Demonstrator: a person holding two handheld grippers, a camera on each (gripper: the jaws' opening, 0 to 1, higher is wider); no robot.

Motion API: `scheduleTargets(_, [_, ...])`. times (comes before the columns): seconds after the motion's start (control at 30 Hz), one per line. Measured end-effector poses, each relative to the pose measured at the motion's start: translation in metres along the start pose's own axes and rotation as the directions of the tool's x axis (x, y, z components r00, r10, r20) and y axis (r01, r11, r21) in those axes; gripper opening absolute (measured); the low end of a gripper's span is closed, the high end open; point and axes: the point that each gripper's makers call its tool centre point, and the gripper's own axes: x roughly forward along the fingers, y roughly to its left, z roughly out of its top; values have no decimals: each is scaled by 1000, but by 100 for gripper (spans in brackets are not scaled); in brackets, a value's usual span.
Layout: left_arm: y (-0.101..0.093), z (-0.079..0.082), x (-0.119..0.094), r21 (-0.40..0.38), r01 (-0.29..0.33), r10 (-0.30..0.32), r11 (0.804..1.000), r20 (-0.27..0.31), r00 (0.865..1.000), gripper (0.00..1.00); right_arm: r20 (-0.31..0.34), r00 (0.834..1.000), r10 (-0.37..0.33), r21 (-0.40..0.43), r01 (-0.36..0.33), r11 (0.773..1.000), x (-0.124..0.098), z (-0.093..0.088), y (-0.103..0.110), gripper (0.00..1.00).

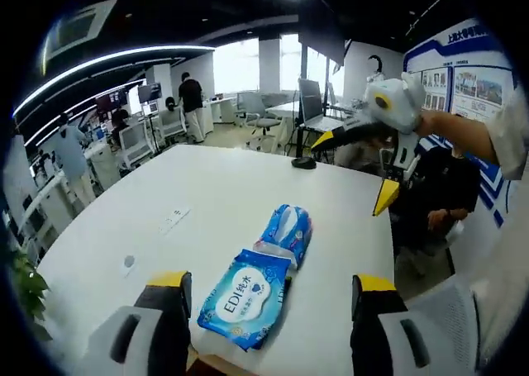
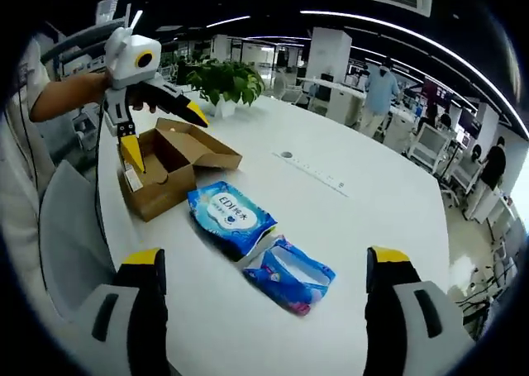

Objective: Operate the shoe box by opening the lid, removing the specified soft item, and placing it in the target area until the item is outside and the box remains undamaged.

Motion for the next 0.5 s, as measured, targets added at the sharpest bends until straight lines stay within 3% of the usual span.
scheduleTargets(0.27, [11, -24, -37, -34, -59, 59, 998, -4, 998, 90, 25, 1000, 4, 5, -4, 1000, -3, 12, 19, 96])
scheduleTargets(0.5, [24, -40, -74, -59, -142, 144, 988, 30, 989, 92, 46, 999, 8, -12, -8, 1000, 0, 22, 36, 96])
